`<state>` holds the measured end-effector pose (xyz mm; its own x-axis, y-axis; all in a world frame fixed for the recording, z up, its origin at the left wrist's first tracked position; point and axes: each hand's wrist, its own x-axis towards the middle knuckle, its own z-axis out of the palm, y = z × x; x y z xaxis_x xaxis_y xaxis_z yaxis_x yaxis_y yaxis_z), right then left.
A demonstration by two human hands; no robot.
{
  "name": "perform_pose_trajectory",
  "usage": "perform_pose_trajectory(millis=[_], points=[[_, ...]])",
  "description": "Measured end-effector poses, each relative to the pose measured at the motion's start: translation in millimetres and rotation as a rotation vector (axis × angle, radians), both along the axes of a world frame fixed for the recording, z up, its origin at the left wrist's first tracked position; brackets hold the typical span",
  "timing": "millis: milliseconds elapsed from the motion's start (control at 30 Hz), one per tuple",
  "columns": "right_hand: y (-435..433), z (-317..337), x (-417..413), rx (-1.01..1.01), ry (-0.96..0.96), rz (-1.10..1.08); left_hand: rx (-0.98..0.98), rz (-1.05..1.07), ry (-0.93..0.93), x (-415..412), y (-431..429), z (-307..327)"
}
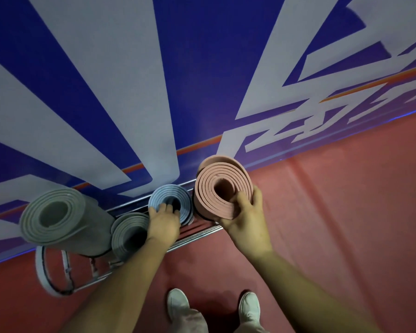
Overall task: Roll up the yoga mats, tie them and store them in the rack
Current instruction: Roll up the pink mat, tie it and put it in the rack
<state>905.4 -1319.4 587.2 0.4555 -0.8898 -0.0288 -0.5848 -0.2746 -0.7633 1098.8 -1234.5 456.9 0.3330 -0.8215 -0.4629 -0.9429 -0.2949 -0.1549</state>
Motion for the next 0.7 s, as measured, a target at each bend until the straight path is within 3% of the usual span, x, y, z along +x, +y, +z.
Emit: perform_pose_trajectory(millis=[367, 567, 700], points=[[-36, -69, 15, 0.169, 0.192, 0.103, -0.03, -0.061, 0.084, 1, 8, -6], [-45, -112, 19, 0.166, 0.316, 0.166, -0.087, 0.015, 0.136, -1, 14, -17], [-50, -125, 25, 0.009, 0.64, 0.318, -0.165, 0.069, 0.16, 4, 18, -27]])
